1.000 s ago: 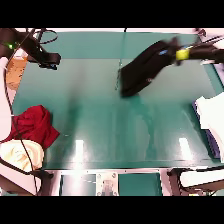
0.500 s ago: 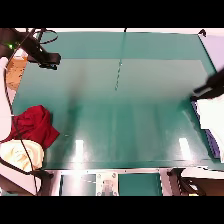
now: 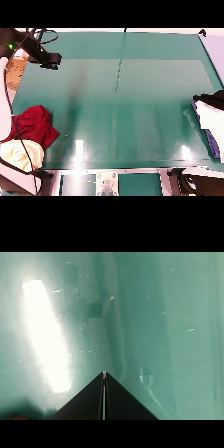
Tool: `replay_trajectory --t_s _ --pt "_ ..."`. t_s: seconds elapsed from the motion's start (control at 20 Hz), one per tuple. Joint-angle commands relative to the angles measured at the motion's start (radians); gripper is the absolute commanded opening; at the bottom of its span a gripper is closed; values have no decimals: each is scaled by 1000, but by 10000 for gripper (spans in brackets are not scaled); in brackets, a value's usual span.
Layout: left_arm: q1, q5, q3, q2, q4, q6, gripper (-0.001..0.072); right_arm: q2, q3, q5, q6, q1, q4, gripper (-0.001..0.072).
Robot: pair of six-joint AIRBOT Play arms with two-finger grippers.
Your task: Fold the shirts.
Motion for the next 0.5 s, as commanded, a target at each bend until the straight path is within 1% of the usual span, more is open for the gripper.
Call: replay_trajectory --t_s 0.0,0.1,0.25,0.3,0.35,0.4,0.45 --pt "0 -2 0 0 -32 0 21 3 -95 119 78 -9 -301 14" --pt "0 -1 0 0 -33 0 21 3 -196 109 100 -10 -415 14" --pt "0 -1 -1 0 -37 0 21 2 -365 6 102 -10 -465 17" --pt "0 1 -1 0 -37 0 21 2 -419 -19 103 -9 -462 155" --pt "0 6 -1 0 -41 0 21 1 -469 -29 103 -9 -455 544" --pt "0 15 -1 0 -52 1 21 -4 -495 -27 103 -8 -446 622" --pt "0 26 -1 1 -64 1 21 -10 -500 -24 103 0 -425 622"
